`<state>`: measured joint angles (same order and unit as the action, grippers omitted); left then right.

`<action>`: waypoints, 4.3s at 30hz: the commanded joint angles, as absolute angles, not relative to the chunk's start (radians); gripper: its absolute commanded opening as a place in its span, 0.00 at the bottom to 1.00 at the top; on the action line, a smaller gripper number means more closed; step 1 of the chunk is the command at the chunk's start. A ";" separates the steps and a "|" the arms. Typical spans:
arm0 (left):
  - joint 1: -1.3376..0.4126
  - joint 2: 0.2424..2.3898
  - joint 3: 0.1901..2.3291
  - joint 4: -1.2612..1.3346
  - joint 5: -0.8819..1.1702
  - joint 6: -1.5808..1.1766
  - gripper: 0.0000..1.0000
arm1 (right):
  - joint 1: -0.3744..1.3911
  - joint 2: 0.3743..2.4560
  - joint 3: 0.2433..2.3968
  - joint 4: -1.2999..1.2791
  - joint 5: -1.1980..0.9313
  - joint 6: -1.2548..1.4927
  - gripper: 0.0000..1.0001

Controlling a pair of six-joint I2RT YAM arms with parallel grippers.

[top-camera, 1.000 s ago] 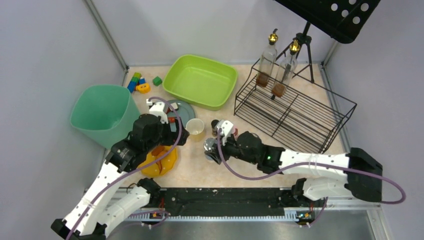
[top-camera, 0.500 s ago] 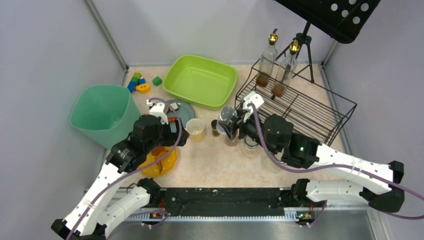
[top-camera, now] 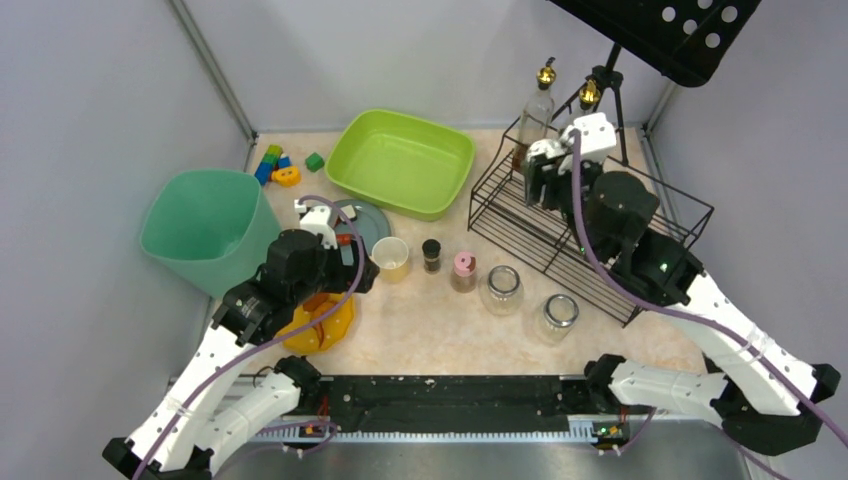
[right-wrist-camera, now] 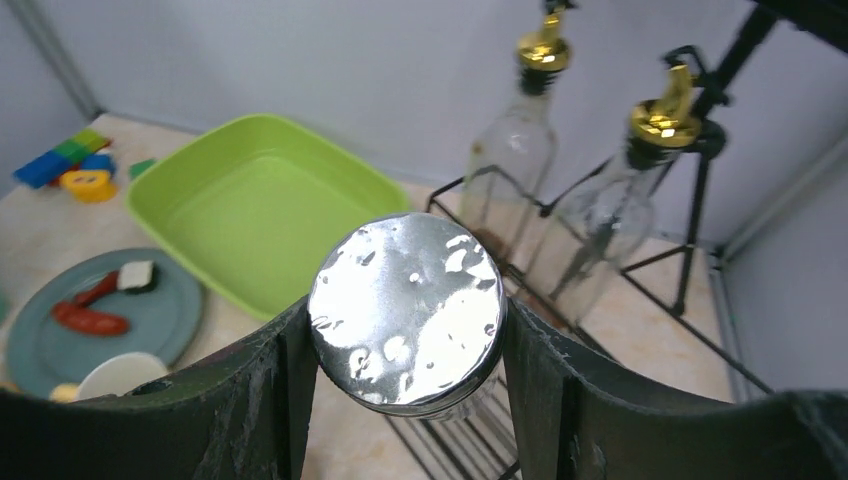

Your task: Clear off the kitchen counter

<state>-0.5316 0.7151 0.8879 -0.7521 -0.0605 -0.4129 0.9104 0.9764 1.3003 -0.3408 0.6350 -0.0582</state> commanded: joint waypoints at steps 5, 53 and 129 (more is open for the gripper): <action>-0.531 0.692 0.884 -0.694 -0.034 -0.392 0.98 | 0.628 0.983 1.432 -0.356 0.598 -0.040 0.19; -0.529 0.687 0.861 -0.700 -0.022 -0.388 0.98 | 0.093 1.147 1.209 -0.205 0.278 0.228 0.07; -0.520 0.722 0.848 -0.679 0.090 -0.372 0.99 | 0.409 0.890 1.055 -0.483 -0.173 0.255 0.84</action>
<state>-0.5243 0.7116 0.8547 -0.7391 0.0341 -0.3901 0.3084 0.8852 1.0931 -0.4778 -0.1688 0.2630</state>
